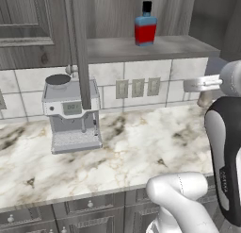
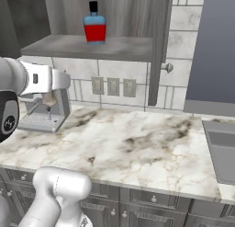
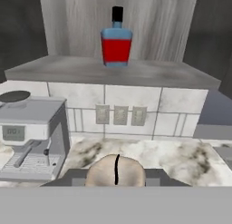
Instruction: Get the candle and the liquor from the cabinet and move them to the dining counter.
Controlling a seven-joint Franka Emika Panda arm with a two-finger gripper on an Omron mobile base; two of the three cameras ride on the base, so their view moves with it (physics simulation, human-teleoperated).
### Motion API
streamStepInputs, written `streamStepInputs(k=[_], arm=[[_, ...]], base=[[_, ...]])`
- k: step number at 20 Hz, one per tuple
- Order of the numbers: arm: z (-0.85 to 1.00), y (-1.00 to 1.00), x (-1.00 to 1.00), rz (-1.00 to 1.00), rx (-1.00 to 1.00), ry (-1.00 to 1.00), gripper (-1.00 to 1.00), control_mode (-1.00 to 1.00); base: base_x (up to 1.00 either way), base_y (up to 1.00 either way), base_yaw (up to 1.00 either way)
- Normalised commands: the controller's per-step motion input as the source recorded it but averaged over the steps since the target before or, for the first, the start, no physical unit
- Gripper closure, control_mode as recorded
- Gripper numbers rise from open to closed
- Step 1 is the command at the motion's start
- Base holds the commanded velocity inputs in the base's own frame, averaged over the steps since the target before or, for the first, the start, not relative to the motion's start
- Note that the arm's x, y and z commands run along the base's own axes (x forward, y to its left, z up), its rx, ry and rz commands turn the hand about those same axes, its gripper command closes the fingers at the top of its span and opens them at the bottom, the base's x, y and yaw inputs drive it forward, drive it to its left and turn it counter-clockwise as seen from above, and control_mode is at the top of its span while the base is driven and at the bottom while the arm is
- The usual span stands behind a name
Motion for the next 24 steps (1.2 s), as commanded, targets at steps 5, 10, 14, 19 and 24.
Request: streamStepInputs(k=[5, 10, 14, 19, 24], arm=[[-0.01, 0.01, -0.15, 0.06, 0.00, 0.00, 1.00, -1.00], [0.00, 0.03, -0.07, 0.00, 0.00, 0.00, 1.00, 1.00], [0.00, 0.00, 0.00, 0.00, 0.00, 0.00, 1.00, 1.00], [0.00, 0.00, 0.00, 0.00, 0.00, 0.00, 1.00, 1.00], [0.00, 0.00, 0.00, 0.00, 0.00, 0.00, 1.00, 1.00]], base=[[0.00, 0.00, 0.00], [-0.23, 0.06, 0.00], [-0.79, 0.01, -0.01], [-1.00, -0.02, -0.14], [-1.00, -0.10, -0.33]])
